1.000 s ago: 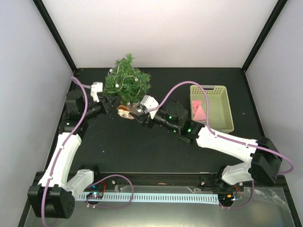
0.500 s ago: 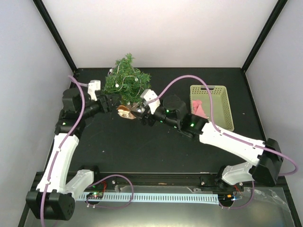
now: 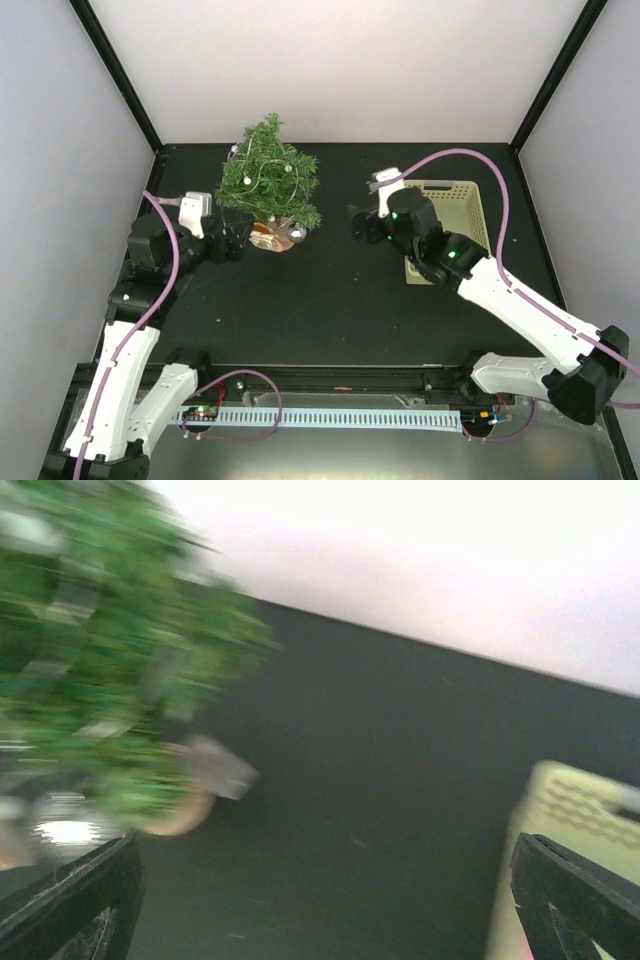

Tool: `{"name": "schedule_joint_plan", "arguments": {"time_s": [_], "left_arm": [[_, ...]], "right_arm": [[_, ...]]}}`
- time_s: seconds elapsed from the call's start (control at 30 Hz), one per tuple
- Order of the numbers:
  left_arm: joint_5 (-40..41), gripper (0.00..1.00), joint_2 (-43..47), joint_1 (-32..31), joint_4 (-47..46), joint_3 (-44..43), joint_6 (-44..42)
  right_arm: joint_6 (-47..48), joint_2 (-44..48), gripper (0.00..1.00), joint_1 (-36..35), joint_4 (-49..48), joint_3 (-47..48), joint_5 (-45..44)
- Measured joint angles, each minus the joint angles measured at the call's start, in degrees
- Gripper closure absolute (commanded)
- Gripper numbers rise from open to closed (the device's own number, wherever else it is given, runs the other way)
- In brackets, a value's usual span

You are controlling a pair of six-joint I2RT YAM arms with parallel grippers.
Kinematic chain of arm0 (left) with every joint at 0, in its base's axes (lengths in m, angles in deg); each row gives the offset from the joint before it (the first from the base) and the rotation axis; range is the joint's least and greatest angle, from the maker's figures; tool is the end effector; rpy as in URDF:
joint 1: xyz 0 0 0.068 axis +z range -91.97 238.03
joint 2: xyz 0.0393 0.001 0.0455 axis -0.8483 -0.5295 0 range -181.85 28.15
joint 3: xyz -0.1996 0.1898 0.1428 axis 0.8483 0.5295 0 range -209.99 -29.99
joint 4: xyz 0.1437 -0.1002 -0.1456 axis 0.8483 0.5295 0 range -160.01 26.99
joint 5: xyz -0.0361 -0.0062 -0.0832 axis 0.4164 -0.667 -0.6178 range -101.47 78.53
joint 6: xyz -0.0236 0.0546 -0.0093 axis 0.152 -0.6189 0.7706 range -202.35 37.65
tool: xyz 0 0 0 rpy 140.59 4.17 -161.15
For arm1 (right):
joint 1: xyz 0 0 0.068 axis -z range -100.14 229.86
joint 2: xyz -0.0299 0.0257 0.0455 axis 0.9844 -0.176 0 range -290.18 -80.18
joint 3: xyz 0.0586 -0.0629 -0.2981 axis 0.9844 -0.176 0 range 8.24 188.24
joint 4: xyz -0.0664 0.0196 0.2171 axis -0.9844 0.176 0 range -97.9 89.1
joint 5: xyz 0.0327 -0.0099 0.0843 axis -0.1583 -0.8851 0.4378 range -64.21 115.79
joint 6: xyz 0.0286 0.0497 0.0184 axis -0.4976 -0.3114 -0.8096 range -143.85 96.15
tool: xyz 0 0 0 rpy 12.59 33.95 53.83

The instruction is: Decorate the small christmas tree

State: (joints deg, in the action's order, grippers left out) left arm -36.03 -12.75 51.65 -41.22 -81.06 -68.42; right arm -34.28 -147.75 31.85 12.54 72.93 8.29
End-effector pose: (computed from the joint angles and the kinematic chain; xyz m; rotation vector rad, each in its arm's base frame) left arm 0.0921 -0.0289 0.3709 0.1707 1.9094 -0.6457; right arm 0.1592 0.1570 0.3965 -0.4448 1.9253 0.3674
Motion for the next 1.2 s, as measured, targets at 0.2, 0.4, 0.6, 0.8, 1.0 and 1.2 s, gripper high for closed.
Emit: {"name": "schedule_joint_plan", "arguments": {"time_s": [0.2, 0.4, 0.6, 0.8, 1.0, 1.2], "left_arm": [[6.69, 0.01, 2.86, -3.26, 1.22, 5.11, -2.43], [9.09, 0.01, 3.91, -5.07, 1.2, 9.03, -4.46], [10.73, 0.01, 4.63, -6.54, 1.07, 10.14, -6.19], [11.54, 0.01, 5.31, -6.88, 1.11, 10.14, -6.97], [11.93, 0.01, 5.31, -6.91, 1.09, 10.14, -7.5], [12.41, 0.01, 5.31, -6.91, 1.09, 10.16, -7.63]], "right_arm": [[-3.3, -3.34, 0.44, 17.38, 3.69, -4.74, -1.42], [-3.65, -12.28, 0.6, 28.96, 2.95, -6.21, -0.72], [-3.37, -25.14, 0.63, 36.61, 2.01, -3.48, 5.07], [-3.13, -34.73, 0.53, 40.39, 0.55, -0.59, 12.59], [-2.27, -40.63, 0.56, 41.31, 1.07, 3.69, 17.55], [-2.32, -42.8, 0.58, 42.82, 2.34, 6.88, 20.06]]}}
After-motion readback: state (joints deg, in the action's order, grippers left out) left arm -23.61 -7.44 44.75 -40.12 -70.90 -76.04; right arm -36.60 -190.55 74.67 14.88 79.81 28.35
